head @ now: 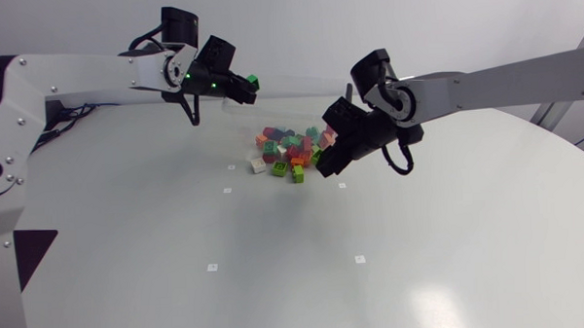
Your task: Place the duplo bricks in the container
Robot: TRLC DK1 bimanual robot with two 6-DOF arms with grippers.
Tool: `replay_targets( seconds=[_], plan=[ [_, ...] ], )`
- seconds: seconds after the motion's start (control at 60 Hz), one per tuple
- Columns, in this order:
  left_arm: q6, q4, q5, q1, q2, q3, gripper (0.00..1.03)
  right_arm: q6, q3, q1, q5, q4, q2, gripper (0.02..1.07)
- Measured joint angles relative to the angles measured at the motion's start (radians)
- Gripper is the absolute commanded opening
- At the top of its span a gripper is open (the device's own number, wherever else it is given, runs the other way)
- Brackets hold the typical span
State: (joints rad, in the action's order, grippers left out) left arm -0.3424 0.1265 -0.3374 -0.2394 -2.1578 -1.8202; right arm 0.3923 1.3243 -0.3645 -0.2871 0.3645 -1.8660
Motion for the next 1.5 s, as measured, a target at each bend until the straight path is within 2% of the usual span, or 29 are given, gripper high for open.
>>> replay_targets(
  seconds=[0.017, 0.067, 0.1, 0.117, 0.183, 0.333, 0.517, 0.65, 0.783, 1.033, 1.2, 1.3, 1.35, 1.367, 1.417, 1.45, 1.467, 1.5],
  plan=[
    [0.003, 0.003, 0.004, -0.004, -0.007, -0.006, 0.49, -0.003, 0.0, 0.0, -0.002, 0.0, 0.003, 0.31],
    [0.003, 0.007, 0.015, -0.01, -0.018, -0.018, 0.7, -0.004, 0.0, 0.005, -0.004, 0.0, 0.013, 0.31],
    [0.003, 0.008, 0.026, -0.014, -0.025, -0.025, 0.78, -0.007, 0.001, 0.007, -0.009, 0.0, 0.02, 0.31],
    [0.003, 0.008, 0.026, -0.015, -0.028, -0.027, 0.89, -0.009, 0.002, 0.009, -0.01, 0.001, 0.023, 0.31],
    [0.003, 0.018, 0.039, -0.021, -0.033, -0.032, 0.96, -0.026, 0.016, 0.017, -0.027, 0.003, 0.034, 0.31],
    [0.002, 0.023, 0.052, -0.018, -0.013, 0.0, 0.98, -0.057, 0.063, 0.033, -0.056, 0.003, 0.035, 0.31],
    [-0.031, 0.011, 0.043, 0.017, 0.169, 0.198, 0.98, -0.105, 0.127, 0.04, -0.069, -0.002, 0.036, 0.31],
    [-0.088, 0.003, -0.022, 0.055, 0.318, 0.341, 0.97, -0.136, 0.188, 0.044, -0.077, -0.03, 0.031, 0.31],
    [-0.158, 0.019, -0.072, 0.06, 0.394, 0.439, 0.96, -0.162, 0.257, 0.06, -0.08, -0.035, 0.002, 0.31],
    [-0.243, 0.026, -0.097, 0.026, 0.401, 0.568, 0.96, -0.188, 0.346, 0.065, -0.079, -0.057, -0.09, 0.31],
    [-0.261, -0.024, -0.098, -0.024, 0.328, 0.579, 0.96, -0.203, 0.407, 0.058, -0.049, -0.064, -0.161, 0.32],
    [-0.261, -0.07, -0.065, -0.053, 0.272, 0.58, 0.96, -0.21, 0.442, 0.045, -0.018, -0.081, -0.197, 0.35],
    [-0.26, -0.098, -0.039, -0.066, 0.247, 0.58, 0.96, -0.211, 0.465, 0.038, 0.005, -0.082, -0.214, 0.42],
    [-0.26, -0.106, -0.034, -0.069, 0.239, 0.58, 0.96, -0.211, 0.473, 0.036, 0.012, -0.082, -0.22, 0.48],
    [-0.253, -0.138, -0.003, -0.084, 0.204, 0.58, 0.96, -0.213, 0.509, 0.025, 0.054, -0.083, -0.248, 0.78],
    [-0.246, -0.154, 0.011, -0.091, 0.183, 0.58, 0.96, -0.214, 0.528, 0.022, 0.069, -0.083, -0.262, 0.93],
    [-0.241, -0.16, 0.017, -0.093, 0.173, 0.579, 0.96, -0.215, 0.536, 0.019, 0.076, -0.083, -0.269, 1.0],
    [-0.233, -0.165, 0.03, -0.1, 0.151, 0.576, 0.96, -0.218, 0.547, 0.016, 0.082, -0.083, -0.278, 1.03]
  ],
)
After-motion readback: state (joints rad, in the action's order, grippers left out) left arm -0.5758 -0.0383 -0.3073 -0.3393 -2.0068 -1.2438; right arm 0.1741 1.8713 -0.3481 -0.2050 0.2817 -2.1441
